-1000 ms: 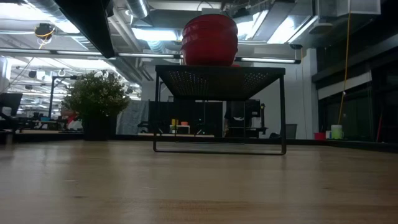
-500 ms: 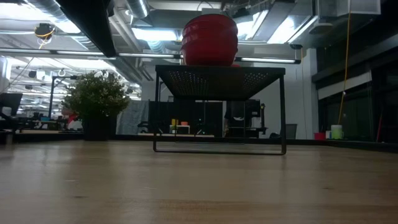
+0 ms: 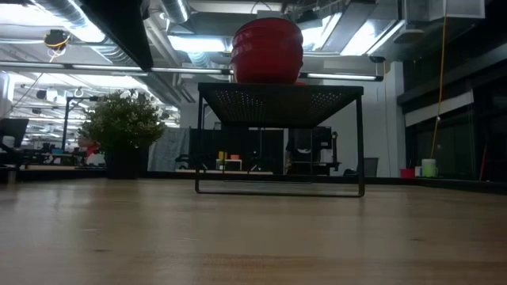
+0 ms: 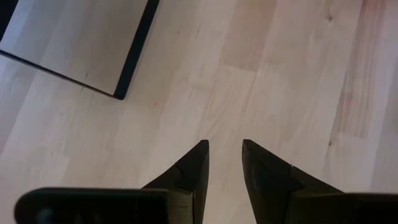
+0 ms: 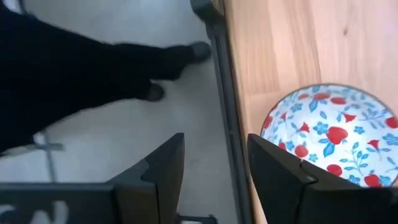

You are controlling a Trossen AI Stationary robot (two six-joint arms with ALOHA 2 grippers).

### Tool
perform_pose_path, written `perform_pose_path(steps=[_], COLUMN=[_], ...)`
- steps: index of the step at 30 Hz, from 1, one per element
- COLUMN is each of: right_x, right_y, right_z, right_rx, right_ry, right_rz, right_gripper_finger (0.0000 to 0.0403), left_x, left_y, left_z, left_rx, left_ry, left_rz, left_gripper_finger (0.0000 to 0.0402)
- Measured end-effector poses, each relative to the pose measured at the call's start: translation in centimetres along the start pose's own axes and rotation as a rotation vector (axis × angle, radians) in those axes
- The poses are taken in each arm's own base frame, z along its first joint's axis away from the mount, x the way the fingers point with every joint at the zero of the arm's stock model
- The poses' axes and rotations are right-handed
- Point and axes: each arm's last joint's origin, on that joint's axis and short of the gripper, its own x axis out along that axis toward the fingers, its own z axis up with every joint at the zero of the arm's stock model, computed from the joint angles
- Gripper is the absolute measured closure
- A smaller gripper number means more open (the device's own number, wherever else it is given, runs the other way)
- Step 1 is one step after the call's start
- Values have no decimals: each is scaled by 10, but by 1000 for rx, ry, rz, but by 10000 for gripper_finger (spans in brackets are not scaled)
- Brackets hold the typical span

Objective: Pick & Place Mini bowls
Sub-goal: Stack the white patterned bowl on top of the other white patterned bowl on the shelf

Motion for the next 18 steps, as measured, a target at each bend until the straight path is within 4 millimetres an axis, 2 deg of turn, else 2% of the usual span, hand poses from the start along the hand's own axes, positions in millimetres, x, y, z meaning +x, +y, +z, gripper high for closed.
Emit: perform_pose_path(steps=[4,9,18], right_x=[25,55,83], right_y=[3,-3,-9], right_z=[-12,-24,-32], right_rx=[-63,-105,-180], right_ry=[53,137,204], right_rz=[-69,-208,-301], right_gripper_finger=[228,228,228], left_x=[0,0,0], left_y=[0,0,-1], left_z=[0,0,-1], left_rx=[19,21,21], left_ry=[0,0,21], left_rz=[-1,-1,-22], left_gripper_finger=[311,311,311])
